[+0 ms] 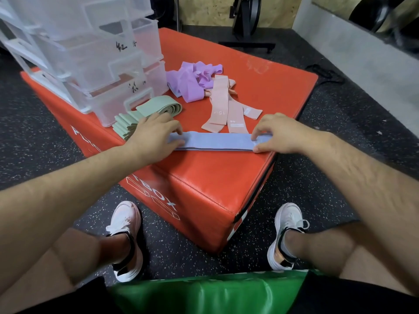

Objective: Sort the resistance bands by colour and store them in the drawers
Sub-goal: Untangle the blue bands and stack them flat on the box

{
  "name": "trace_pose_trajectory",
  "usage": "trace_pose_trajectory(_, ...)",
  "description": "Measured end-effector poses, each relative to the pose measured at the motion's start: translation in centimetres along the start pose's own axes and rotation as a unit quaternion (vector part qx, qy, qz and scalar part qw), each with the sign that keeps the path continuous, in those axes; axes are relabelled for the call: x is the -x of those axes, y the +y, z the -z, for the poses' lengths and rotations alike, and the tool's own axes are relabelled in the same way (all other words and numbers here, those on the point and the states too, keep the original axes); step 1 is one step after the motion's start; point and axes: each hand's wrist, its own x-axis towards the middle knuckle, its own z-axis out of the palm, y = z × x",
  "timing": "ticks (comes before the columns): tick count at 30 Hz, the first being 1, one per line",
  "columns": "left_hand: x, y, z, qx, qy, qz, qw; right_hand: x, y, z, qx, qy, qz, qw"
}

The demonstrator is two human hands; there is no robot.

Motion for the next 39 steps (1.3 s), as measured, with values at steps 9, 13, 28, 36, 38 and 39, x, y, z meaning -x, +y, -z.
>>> trace_pose_trajectory(9, 0.4, -0.4, 0.1, -0.053, -0.019, -0.049, 0.997, 0.2, -0.5, 0.2, 0.041, -0.004, 0.007, 0.999)
trace_pose_trajectory(13, -0.1, 0.2, 0.7, -0.06, -0.038, -0.026, 0.997, 0.5, -1.1, 0.4, 0.089, -0.003, 0.016, 0.996)
trace_pose_trajectory(28, -8.2, 4.1, 2.5, 0.099, 0.067, -0.039, 0.992, -4.9, -8.3, 3.5, -0.003, 0.142, 0.054, 0.988)
trace_pose_trajectory(36, -12.4, 1.2, 1.2, 0.026, 0.004, 0.049, 0.998, -10.2, -7.6, 3.5, -0.035, 0.124, 0.019, 0.991)
trace_pose_trajectory(38, -13.2, -0.3, 0.9, 0.007, -0.005, 0.078, 0.997, -11.7, -7.5, 2.7, -0.032, 0.115, 0.015, 0.993)
trace_pose_trajectory(39, -13.5, -1.0, 0.7, 0.006, -0.005, 0.087, 0.996, -12.5, -7.5, 2.2, -0.03, 0.109, 0.014, 0.994)
